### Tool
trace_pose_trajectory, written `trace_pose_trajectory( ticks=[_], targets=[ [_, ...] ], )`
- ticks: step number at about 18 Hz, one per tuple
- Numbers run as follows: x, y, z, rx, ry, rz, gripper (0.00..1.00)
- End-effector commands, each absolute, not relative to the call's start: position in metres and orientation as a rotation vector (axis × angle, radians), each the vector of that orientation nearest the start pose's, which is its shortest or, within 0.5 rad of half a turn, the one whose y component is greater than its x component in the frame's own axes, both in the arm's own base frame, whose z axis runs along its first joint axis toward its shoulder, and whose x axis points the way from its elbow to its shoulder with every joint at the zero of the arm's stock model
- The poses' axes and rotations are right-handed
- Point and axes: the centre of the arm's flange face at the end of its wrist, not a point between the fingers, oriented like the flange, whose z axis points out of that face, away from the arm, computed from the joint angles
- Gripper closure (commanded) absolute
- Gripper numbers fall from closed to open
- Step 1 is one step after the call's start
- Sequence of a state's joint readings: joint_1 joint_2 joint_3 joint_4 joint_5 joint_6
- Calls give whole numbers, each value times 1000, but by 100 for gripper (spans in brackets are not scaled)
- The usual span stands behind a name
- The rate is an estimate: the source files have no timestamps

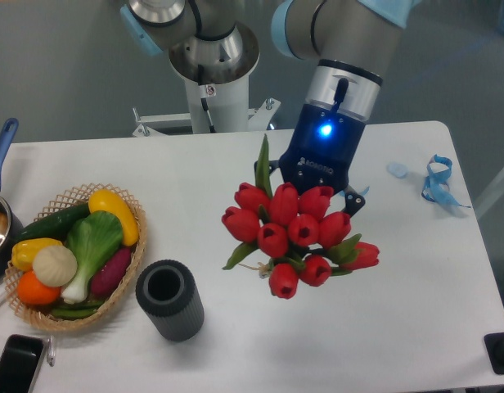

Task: Insert the flowers into the vase
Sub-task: 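Carry the red tulip bunch in the gripper toward the dark grey vase, then lower the tulip stems down into the dark grey vase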

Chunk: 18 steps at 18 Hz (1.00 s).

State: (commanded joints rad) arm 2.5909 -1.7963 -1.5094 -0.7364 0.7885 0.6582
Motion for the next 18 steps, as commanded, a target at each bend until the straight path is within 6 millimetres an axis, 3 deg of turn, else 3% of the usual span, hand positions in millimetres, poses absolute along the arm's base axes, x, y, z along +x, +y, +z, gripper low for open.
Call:
trace_pose_trajectory(
  ticks=[2, 11, 18],
  targets=[
    [-393, 501, 521, -2146, -49, -59, 60],
    [-354, 522, 532, -2105, 8, -145, 60],
    [-341, 532, 525, -2098, 42, -174, 60]
  ],
)
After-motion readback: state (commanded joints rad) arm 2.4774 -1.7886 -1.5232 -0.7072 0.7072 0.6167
